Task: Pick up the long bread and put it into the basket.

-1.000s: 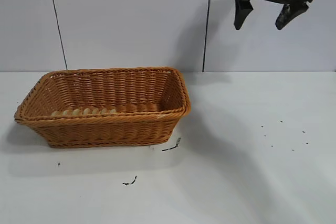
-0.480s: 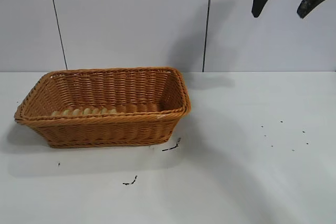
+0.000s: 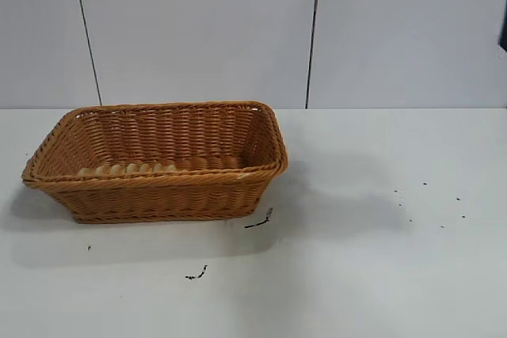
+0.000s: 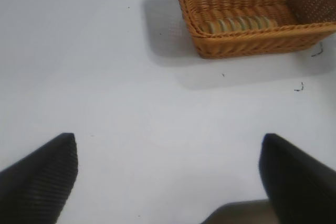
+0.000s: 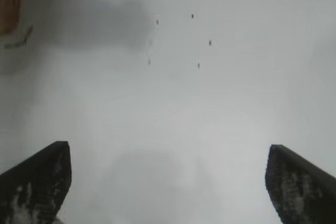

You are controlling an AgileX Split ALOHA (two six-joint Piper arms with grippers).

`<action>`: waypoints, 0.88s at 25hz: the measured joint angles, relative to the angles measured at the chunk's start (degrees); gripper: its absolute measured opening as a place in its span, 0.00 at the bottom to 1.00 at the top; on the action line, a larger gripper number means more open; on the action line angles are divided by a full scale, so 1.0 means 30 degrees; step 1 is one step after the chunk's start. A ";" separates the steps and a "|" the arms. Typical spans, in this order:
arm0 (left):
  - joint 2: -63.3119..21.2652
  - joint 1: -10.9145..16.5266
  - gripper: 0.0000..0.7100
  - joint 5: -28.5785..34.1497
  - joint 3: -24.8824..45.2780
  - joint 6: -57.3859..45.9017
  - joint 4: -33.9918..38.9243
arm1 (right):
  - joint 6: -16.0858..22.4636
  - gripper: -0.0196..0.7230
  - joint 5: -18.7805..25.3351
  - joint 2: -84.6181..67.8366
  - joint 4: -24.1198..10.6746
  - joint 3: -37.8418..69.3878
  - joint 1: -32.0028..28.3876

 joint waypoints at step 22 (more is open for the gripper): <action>0.0000 0.0000 0.97 0.0000 0.0000 0.0000 0.0000 | 0.0652 0.95 -0.2435 -1.7892 0.0192 0.4309 0.0000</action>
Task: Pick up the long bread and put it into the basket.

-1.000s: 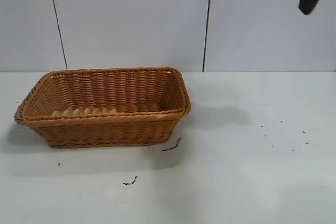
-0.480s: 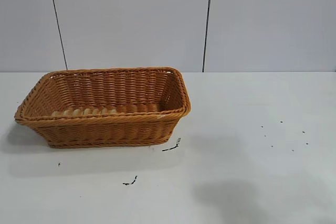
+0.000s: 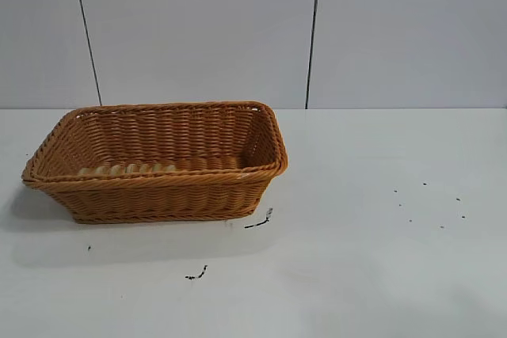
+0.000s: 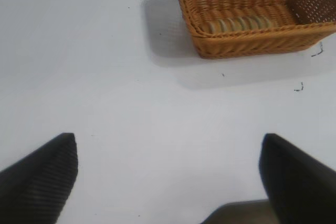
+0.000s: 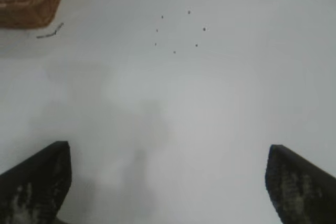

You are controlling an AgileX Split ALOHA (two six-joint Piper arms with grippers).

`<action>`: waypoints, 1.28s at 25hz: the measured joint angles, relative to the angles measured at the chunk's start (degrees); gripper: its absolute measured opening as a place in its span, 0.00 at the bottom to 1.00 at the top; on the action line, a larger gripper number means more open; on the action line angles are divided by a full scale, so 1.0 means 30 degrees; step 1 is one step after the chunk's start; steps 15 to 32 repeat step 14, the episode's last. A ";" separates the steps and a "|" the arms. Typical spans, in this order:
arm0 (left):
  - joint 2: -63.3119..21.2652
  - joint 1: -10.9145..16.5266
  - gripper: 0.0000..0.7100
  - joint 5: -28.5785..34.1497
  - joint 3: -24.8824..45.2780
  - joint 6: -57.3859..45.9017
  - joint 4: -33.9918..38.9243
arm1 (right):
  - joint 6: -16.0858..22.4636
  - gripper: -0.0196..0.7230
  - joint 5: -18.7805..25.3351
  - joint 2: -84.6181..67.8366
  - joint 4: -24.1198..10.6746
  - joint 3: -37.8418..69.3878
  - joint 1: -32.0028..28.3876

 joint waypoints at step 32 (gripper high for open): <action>0.0000 0.0000 0.97 0.0000 0.0000 0.0000 0.0000 | 0.0016 0.95 0.0000 -0.0110 0.0000 0.0000 0.0000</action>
